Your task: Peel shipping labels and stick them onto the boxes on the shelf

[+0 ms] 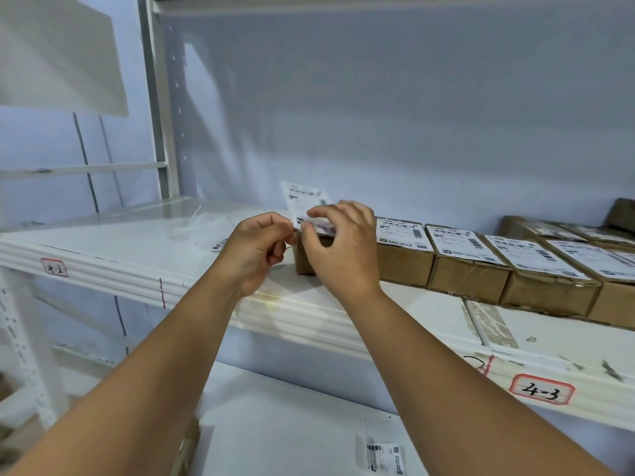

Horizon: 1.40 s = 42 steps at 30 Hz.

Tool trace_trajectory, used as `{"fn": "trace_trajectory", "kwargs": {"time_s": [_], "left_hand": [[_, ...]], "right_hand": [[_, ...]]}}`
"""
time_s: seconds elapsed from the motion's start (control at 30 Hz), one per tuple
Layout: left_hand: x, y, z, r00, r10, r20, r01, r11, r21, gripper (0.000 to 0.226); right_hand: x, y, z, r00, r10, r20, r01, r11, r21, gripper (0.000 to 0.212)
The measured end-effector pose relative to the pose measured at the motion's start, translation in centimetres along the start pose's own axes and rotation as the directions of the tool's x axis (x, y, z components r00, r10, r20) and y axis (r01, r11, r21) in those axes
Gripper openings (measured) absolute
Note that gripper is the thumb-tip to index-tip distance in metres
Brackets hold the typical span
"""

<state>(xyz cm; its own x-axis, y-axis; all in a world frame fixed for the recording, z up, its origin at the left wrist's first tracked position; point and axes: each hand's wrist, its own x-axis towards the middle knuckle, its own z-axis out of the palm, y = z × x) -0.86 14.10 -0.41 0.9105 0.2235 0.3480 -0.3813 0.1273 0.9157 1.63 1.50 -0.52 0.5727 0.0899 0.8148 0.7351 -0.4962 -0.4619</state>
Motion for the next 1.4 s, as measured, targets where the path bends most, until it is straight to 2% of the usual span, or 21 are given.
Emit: {"fn": "trace_trajectory", "kwargs": {"time_s": [0.1, 0.27, 0.5, 0.63, 0.73, 0.8, 0.9, 1.07, 1.23, 1.4], "left_hand": [[0.1, -0.1, 0.0, 1.000, -0.001, -0.014, 0.002, 1.000, 0.013, 0.030], [0.3, -0.3, -0.2, 1.000, 0.008, 0.022, -0.008, 0.999, 0.032, 0.029], [0.2, -0.3, -0.2, 0.993, 0.059, 0.105, -0.059, 0.998, 0.001, 0.022], [0.1, -0.3, -0.1, 0.993, 0.064, 0.104, -0.067, 0.997, 0.026, 0.018], [0.0, -0.2, 0.0, 0.996, 0.042, 0.080, -0.043, 0.999, 0.012, 0.022], [-0.2, 0.0, 0.0, 0.999, 0.010, 0.043, -0.006, 0.997, -0.076, 0.023], [-0.1, 0.5, 0.2, 0.995, -0.051, -0.091, 0.031, 0.977, -0.209, 0.025], [0.1, 0.6, 0.2, 0.971, -0.079, -0.226, -0.023, 0.909, -0.416, 0.024], [0.8, 0.2, -0.4, 0.910, -0.117, -0.397, -0.072, 0.900, -0.431, 0.021], [1.6, 0.3, -1.6, 0.825, -0.167, -0.539, -0.172, 0.836, -0.522, 0.025]], "right_hand": [[-0.2, -0.3, 0.1, 0.997, -0.055, 0.045, 0.053, 0.998, 0.029, 0.013], [-0.2, -0.2, 0.1, 0.996, -0.053, 0.072, 0.051, 0.998, 0.025, 0.008], [-0.1, -0.3, -0.2, 0.997, 0.004, 0.080, -0.005, 1.000, 0.015, 0.010], [-0.1, -0.6, -0.7, 0.994, 0.060, 0.094, -0.066, 0.995, 0.073, 0.011], [0.0, -0.6, -0.9, 0.993, 0.110, 0.044, -0.113, 0.990, 0.087, 0.012], [0.1, -0.4, -0.8, 0.993, 0.118, -0.002, -0.118, 0.990, 0.078, 0.013], [0.2, -0.2, -0.7, 0.991, 0.108, -0.078, -0.102, 0.992, 0.079, 0.013], [0.3, -0.1, -0.8, 0.977, 0.139, -0.161, -0.117, 0.983, 0.139, 0.014], [0.2, -0.2, -1.2, 0.959, 0.249, -0.135, -0.213, 0.949, 0.234, 0.014], [0.4, -0.1, -1.7, 0.929, 0.310, -0.205, -0.237, 0.919, 0.315, 0.012]]}}
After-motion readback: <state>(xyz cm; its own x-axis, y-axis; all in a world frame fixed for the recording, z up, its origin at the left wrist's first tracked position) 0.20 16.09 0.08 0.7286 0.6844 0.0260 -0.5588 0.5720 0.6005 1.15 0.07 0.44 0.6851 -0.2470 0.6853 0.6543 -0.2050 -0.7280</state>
